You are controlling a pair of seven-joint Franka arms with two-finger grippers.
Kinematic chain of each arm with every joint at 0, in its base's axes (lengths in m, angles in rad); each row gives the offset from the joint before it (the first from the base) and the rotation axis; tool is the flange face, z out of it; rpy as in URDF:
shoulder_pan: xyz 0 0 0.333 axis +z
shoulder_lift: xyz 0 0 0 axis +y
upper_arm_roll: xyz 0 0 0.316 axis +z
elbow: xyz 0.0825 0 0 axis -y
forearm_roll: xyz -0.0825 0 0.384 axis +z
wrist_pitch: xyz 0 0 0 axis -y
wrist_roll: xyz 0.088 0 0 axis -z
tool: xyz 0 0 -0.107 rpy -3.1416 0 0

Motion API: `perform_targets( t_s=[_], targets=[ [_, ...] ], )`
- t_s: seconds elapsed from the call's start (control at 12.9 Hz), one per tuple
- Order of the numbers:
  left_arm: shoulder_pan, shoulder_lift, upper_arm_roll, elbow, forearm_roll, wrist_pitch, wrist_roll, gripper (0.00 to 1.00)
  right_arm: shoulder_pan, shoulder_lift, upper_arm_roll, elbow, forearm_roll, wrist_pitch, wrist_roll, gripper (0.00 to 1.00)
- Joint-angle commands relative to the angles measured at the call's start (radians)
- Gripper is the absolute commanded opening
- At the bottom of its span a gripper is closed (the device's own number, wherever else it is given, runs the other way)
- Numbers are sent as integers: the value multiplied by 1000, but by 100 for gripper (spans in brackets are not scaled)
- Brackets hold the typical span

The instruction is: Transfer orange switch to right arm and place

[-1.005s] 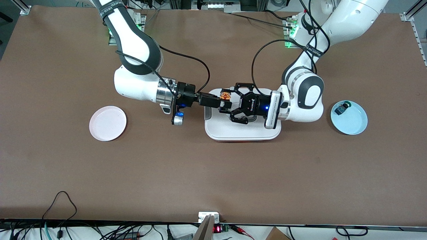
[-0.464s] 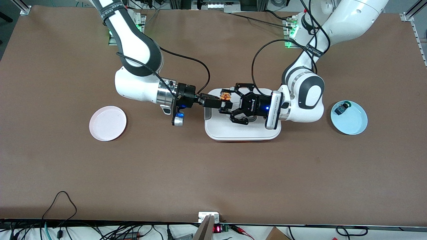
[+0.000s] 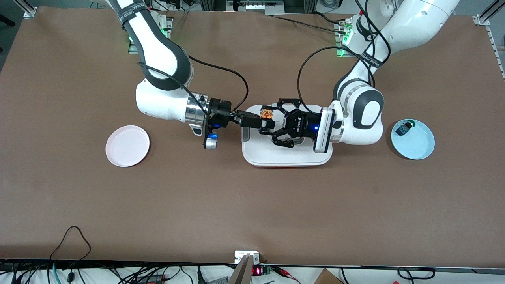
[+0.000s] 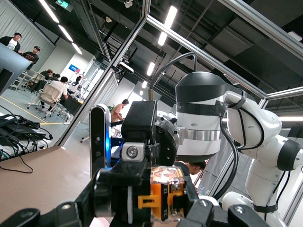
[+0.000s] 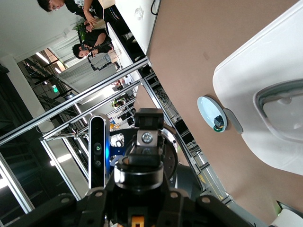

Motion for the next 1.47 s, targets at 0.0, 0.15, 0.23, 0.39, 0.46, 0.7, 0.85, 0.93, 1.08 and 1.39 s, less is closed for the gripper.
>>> perform_targets(
  t_s=[0.0, 0.15, 0.23, 0.39, 0.46, 0.7, 0.85, 0.93, 1.08, 1.39],
  targets=[
    [-7, 5, -12, 3, -18, 0, 1, 100, -5, 11, -4, 24, 13, 0, -17, 0],
    [-2, 3, -12, 3, -16, -6, -22, 100, -6, 11, -6, 24, 13, -2, -16, 0],
    [2, 2, -14, 2, -15, -9, -42, 100, -6, 11, -7, 25, 13, -4, -14, 0],
    [15, -3, -12, 2, -5, -41, -109, 100, -11, 11, -12, 33, 10, -26, -10, 0],
    [24, -10, -12, 3, 1, -46, -134, 100, -23, 11, -12, 35, 7, -52, -8, 0],
    [39, -42, -11, 5, 34, -46, -249, 100, -57, 10, -12, 38, -39, -95, 1, 0],
    [42, -81, -6, 9, 68, -45, -377, 100, -84, 10, -12, 38, -98, -144, 23, 0],
    [42, -104, -2, 15, 94, -43, -457, 100, -104, 10, -12, 38, -142, -181, 29, 0],
    [62, -132, 0, 41, 193, -42, -613, 100, -149, 8, -12, 38, -213, -243, 29, 0],
    [101, -191, -5, 77, 531, -46, -946, 100, -265, -3, -13, 42, -438, -423, 110, 0]
  ],
)
